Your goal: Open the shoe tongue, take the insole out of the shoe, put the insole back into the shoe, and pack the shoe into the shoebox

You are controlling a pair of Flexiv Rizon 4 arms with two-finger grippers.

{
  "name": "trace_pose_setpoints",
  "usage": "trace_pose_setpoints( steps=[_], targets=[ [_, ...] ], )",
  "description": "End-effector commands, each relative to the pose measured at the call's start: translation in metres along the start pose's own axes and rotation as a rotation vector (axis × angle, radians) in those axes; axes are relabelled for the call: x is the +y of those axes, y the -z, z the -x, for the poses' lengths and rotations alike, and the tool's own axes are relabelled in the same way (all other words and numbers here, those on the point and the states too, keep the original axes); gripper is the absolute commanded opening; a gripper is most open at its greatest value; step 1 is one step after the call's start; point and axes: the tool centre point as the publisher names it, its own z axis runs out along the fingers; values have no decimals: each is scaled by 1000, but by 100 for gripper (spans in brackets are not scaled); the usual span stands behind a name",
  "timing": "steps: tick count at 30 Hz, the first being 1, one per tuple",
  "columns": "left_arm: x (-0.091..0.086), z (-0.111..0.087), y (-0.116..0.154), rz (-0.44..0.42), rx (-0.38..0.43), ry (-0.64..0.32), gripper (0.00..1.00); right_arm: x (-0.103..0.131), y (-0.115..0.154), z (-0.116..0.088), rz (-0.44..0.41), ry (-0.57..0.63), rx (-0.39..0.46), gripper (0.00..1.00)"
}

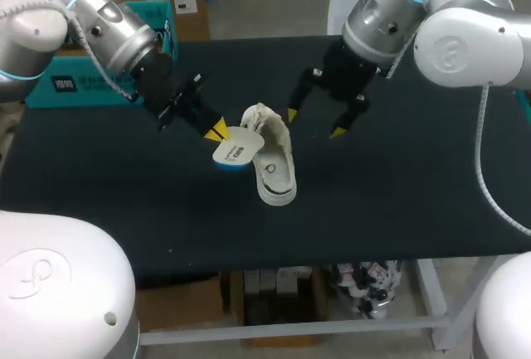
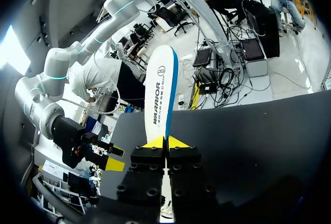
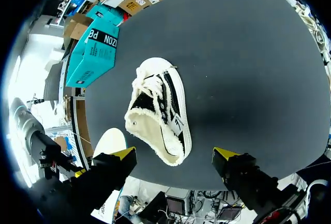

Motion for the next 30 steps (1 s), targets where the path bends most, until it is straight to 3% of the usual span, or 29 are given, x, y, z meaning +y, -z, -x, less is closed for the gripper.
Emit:
trace_pose_setpoints(
  steps=[1, 5, 6, 8, 10, 14, 15, 17, 27, 30],
  targets=[
    [4, 1, -3, -48, -3, -29, 0, 6, 2, -4, -97, -213, 2, 100],
    [1, 2, -8, -39, 0, -57, 0, 6, 2, -4, -97, -213, 2, 100],
    [1, 2, -9, -39, -1, -58, 0, 8, 2, -4, -126, -311, -8, 100],
    [2, 2, -11, -38, -2, -64, 0, 6, 4, -1, -162, -449, 51, 100],
    [2, 1, -14, -36, -4, -71, 0, 1, 6, 6, -238, -624, 172, 100],
    [2, 3, -20, -42, -3, -74, 0, -15, 3, 16, -219, -780, 322, 100],
    [2, 3, -21, -41, -7, -76, 0, -20, 2, 18, -175, -807, 365, 100],
    [1, 3, -23, -36, -17, -78, 0, -29, 1, 23, -168, -796, 505, 100],
    [-3, 4, -29, -50, -30, -89, 0, -29, 1, 23, -168, -796, 505, 100],
    [-4, 4, -30, -48, -32, -90, 0, -33, -10, 17, -139, -839, 556, 100]
  ],
)
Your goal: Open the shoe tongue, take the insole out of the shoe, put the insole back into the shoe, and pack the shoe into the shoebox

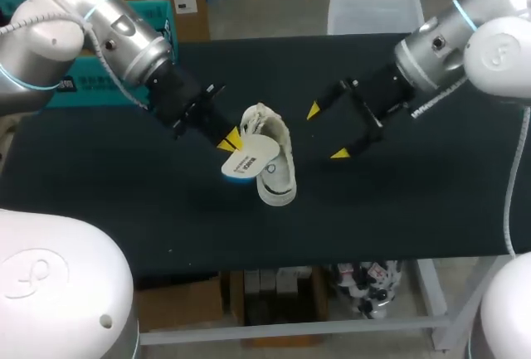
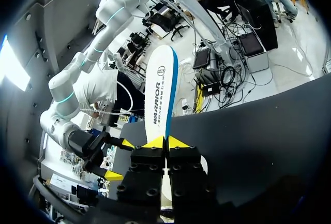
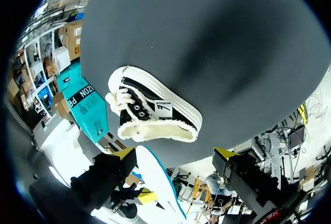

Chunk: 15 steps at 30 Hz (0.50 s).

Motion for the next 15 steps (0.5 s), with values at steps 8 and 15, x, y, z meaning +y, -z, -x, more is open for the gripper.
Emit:
trace_pose_setpoints(
  steps=[8, 15],
  targets=[
    [1, -2, -4, -17, -20, -5, 0, -12, -28, 8, 8, -89, 308, 100],
    [7, -4, -7, -39, -38, 2, 0, -25, -29, 0, 2, -65, 350, 100]
  ],
)
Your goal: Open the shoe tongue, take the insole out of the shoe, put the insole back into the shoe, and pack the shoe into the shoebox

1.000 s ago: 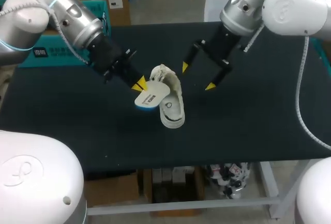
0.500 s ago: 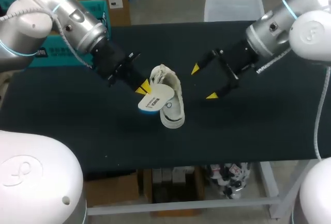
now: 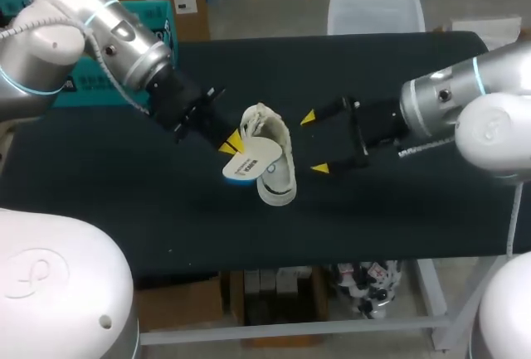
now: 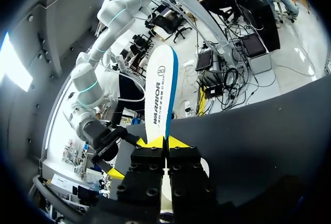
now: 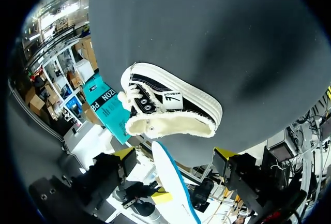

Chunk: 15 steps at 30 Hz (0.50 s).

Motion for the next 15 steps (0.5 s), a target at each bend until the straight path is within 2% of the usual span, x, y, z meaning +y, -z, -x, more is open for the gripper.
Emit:
trace_pose_setpoints(
  steps=[1, 4, 6, 9, 12, 15],
  targets=[
    [9, -2, -2, -22, -12, 2, 0, -10, -3, 3, 9, 2, 65, 100],
    [11, -1, -4, -23, -22, 2, 0, -14, -8, 4, -14, -1, 71, 96],
    [12, -1, -6, -18, -25, -1, 0, -14, -13, 5, -47, -2, 69, 82],
    [16, 1, -7, -13, -35, -5, 0, -13, -20, 8, -80, -12, 72, 74],
    [18, 2, -9, -9, -45, -6, 0, -11, -27, 8, -100, -14, 71, 56],
    [22, 5, -8, -10, -63, 2, 0, -11, -31, 7, -108, -3, 73, 56]
  ],
)
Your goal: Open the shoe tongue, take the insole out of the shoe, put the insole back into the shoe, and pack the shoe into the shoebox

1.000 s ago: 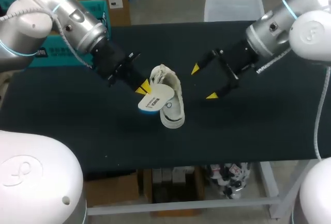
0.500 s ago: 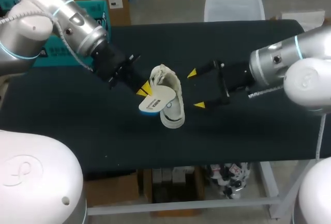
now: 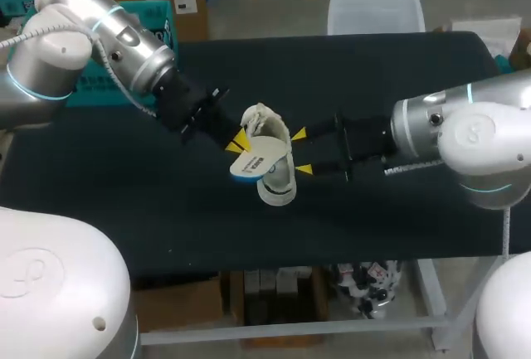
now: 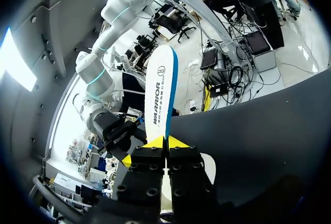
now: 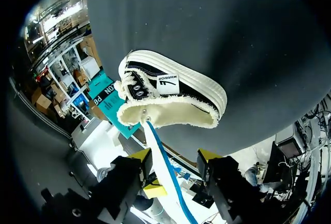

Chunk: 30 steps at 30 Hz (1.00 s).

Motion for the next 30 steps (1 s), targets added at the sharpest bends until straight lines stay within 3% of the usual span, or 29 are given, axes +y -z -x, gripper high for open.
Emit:
trace_pose_setpoints(
  steps=[1, 6, 14, 20, 26, 29, 30],
  targets=[
    [7, 0, -1, -7, -22, 5, 0, 8, -9, -4, -63, 11, 5, 57],
    [12, -1, -2, -22, -53, 11, 0, 8, -15, -9, -106, 29, 18, 55],
    [17, -2, -6, -31, -78, 19, 0, 8, -18, -12, -143, 43, 40, 41],
    [20, 0, -7, -37, -89, 25, 0, 8, -19, -13, -157, 49, 46, 24],
    [23, 0, -8, -36, -106, 34, 0, 8, -18, -13, -170, 51, 53, 15],
    [25, 0, -9, -39, -110, 36, 0, 9, -18, -13, -170, 51, 54, 0],
    [25, 0, -9, -40, -111, 37, 0, 9, -19, -14, -171, 52, 54, 0]
  ],
)
